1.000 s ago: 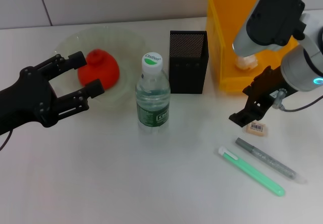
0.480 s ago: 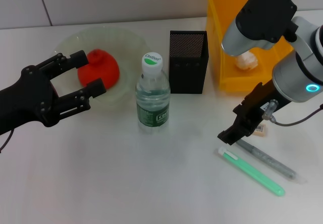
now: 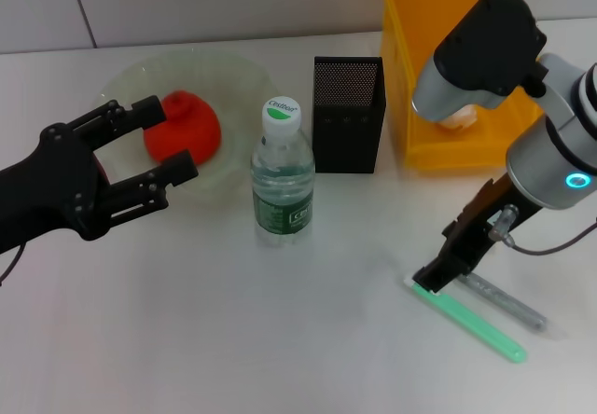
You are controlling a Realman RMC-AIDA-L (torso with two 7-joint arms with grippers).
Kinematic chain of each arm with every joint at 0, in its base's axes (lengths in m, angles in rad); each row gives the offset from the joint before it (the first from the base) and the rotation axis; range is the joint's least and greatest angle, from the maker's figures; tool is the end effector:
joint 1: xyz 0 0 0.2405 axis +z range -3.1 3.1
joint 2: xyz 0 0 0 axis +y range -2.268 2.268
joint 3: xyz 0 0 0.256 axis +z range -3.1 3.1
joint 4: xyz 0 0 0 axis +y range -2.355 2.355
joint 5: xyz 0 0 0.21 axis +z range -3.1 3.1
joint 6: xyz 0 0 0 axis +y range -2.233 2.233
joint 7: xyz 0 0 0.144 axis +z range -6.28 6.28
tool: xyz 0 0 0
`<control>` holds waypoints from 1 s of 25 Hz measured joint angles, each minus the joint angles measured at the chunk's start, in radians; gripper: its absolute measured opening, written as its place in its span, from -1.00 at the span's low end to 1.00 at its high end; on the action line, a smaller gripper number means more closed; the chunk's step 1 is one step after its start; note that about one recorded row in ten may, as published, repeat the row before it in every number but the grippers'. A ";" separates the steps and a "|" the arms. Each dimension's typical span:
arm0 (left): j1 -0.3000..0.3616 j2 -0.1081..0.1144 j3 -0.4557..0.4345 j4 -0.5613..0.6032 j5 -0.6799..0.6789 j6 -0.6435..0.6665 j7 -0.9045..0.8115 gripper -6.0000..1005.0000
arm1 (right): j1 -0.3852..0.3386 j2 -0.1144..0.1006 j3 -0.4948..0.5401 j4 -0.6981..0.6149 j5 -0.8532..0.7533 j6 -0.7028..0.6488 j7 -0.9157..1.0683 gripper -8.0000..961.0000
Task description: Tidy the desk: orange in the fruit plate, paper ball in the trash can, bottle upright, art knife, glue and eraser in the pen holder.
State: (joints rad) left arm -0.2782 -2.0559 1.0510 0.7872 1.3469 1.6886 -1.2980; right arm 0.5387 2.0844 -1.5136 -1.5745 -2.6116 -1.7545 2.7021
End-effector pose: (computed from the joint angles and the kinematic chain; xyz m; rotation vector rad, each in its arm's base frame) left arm -0.2388 0.2839 0.0310 -2.5556 -0.3967 -1.2291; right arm 0.1601 0.3146 0.0020 -2.6160 0.9267 -0.6408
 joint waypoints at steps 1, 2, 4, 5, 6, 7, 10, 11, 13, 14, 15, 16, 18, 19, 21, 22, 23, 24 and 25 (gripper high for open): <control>0.001 0.000 0.000 -0.001 0.000 0.000 0.001 0.57 | 0.002 0.000 -0.001 0.008 0.000 -0.001 0.001 0.53; 0.002 -0.001 0.000 -0.002 0.000 0.000 0.001 0.57 | 0.004 0.000 -0.003 0.017 0.000 -0.003 0.002 0.53; 0.004 -0.002 0.000 0.000 0.000 0.000 0.002 0.57 | 0.006 0.000 -0.003 0.018 -0.001 -0.006 0.007 0.53; 0.005 -0.003 0.000 0.000 0.000 0.000 0.002 0.57 | 0.008 0.000 -0.003 0.018 -0.002 -0.008 0.010 0.53; 0.005 -0.003 0.000 0.001 0.000 0.000 0.002 0.57 | 0.010 0.000 -0.003 0.018 -0.003 -0.008 0.013 0.53; 0.005 -0.003 0.000 0.001 0.000 0.000 0.002 0.57 | 0.011 -0.001 -0.003 0.018 -0.004 -0.009 0.014 0.53; 0.004 -0.003 0.000 0.001 0.000 0.000 0.002 0.57 | 0.012 -0.001 -0.006 0.022 -0.007 -0.010 0.015 0.52; 0.003 -0.003 0.001 0.001 0.000 0.004 0.002 0.57 | 0.012 -0.001 -0.006 0.022 -0.007 -0.010 0.015 0.52; 0.003 -0.003 0.001 0.002 0.000 0.006 0.002 0.57 | 0.013 -0.001 -0.011 0.023 -0.008 -0.009 0.015 0.52; 0.002 -0.003 0.001 0.002 0.000 0.007 0.003 0.57 | 0.014 -0.001 -0.014 0.023 -0.008 -0.008 0.015 0.52; 0.002 -0.003 0.000 0.002 0.000 0.007 0.003 0.57 | 0.016 0.000 -0.017 0.024 -0.009 -0.007 0.017 0.52; 0.001 -0.003 0.000 0.002 0.000 0.008 0.003 0.57 | 0.019 0.000 -0.020 0.026 -0.009 -0.008 0.020 0.52; 0.000 -0.003 0.000 0.001 0.000 0.008 0.003 0.57 | 0.028 0.000 -0.033 0.032 -0.011 -0.009 0.032 0.52; -0.001 -0.003 0.000 0.000 0.000 0.008 0.003 0.57 | 0.040 -0.001 -0.052 0.042 -0.014 -0.010 0.044 0.52; -0.001 -0.003 0.000 0.000 0.000 0.008 0.003 0.57 | 0.046 -0.001 -0.056 0.050 -0.016 -0.010 0.048 0.52; -0.001 -0.003 0.000 0.002 0.000 0.007 0.003 0.57 | 0.058 -0.001 -0.059 0.070 -0.020 -0.010 0.053 0.52; -0.001 -0.003 0.000 0.002 0.000 0.007 0.003 0.57 | 0.058 -0.001 -0.059 0.070 -0.020 -0.010 0.053 0.52; -0.002 -0.003 -0.001 0.002 0.000 0.008 0.003 0.57 | 0.070 0.000 -0.060 0.091 -0.021 -0.008 0.057 0.52; -0.002 -0.003 -0.001 0.002 0.000 0.008 0.003 0.57 | 0.070 0.000 -0.060 0.091 -0.021 -0.008 0.057 0.52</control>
State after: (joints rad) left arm -0.2804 -2.0585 1.0499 0.7896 1.3469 1.6963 -1.2946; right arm 0.6088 2.0841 -1.5738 -1.4836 -2.6322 -1.7630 2.7588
